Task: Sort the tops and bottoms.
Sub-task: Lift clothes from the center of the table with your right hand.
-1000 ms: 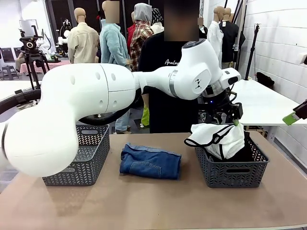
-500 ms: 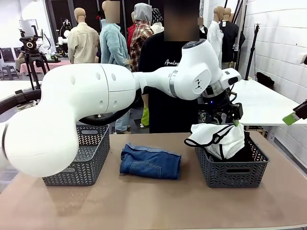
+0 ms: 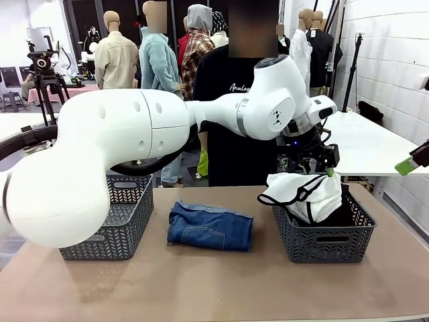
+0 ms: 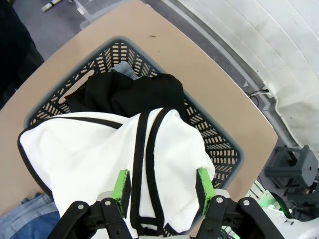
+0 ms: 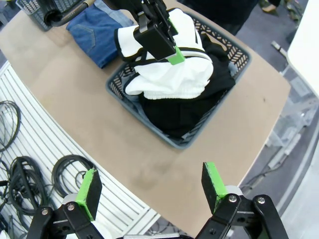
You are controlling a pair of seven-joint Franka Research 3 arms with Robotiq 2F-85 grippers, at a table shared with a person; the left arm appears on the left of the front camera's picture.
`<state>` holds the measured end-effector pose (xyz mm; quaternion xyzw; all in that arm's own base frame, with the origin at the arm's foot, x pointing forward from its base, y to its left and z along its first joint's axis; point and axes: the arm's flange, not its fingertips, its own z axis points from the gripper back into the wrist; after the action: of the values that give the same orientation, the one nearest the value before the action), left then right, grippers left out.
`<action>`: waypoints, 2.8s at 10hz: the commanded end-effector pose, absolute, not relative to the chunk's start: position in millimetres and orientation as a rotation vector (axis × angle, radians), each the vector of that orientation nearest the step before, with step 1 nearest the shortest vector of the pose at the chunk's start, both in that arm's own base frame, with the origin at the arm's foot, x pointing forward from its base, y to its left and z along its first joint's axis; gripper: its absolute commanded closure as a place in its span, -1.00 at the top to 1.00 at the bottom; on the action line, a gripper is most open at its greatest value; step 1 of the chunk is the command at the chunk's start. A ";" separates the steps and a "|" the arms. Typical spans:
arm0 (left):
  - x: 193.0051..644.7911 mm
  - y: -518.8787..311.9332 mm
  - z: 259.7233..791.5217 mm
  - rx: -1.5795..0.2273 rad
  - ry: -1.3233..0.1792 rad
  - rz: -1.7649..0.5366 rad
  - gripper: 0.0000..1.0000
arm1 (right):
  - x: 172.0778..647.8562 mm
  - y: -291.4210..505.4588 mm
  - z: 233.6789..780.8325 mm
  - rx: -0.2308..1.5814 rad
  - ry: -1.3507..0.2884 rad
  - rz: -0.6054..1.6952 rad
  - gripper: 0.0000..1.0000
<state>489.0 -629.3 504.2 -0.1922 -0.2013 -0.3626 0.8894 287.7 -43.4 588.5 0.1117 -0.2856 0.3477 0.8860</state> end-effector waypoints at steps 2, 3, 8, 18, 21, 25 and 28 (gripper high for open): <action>484.4 -629.9 508.1 -0.410 -0.354 -0.808 0.37 | 291.5 -42.1 589.9 0.218 -0.591 0.713 1.00; 475.1 -628.0 525.6 -0.407 -0.355 -0.827 0.37 | 291.5 -42.1 589.9 0.218 -0.591 0.713 1.00; 444.4 -592.4 636.8 -0.151 -0.491 -0.812 0.37 | 291.5 -42.1 589.9 0.218 -0.591 0.713 1.00; 445.1 -546.0 648.4 -0.096 -0.440 -0.670 0.37 | 291.5 -42.1 589.9 0.218 -0.591 0.713 1.00; 437.4 -511.8 619.7 -0.011 -0.432 -0.652 0.37 | 291.5 -42.1 589.9 0.218 -0.591 0.713 1.00; 434.6 -401.7 571.7 0.191 -0.431 -0.664 0.37 | 291.5 -42.1 589.9 0.218 -0.591 0.713 1.00; 414.4 -330.9 563.7 0.202 -0.534 -0.553 0.37 | 291.5 -42.1 589.9 0.218 -0.591 0.713 1.00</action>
<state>438.0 -354.6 565.6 0.1211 -0.2424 -0.2871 0.9188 287.8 -43.6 588.5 0.1118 -0.2860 0.3474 0.8860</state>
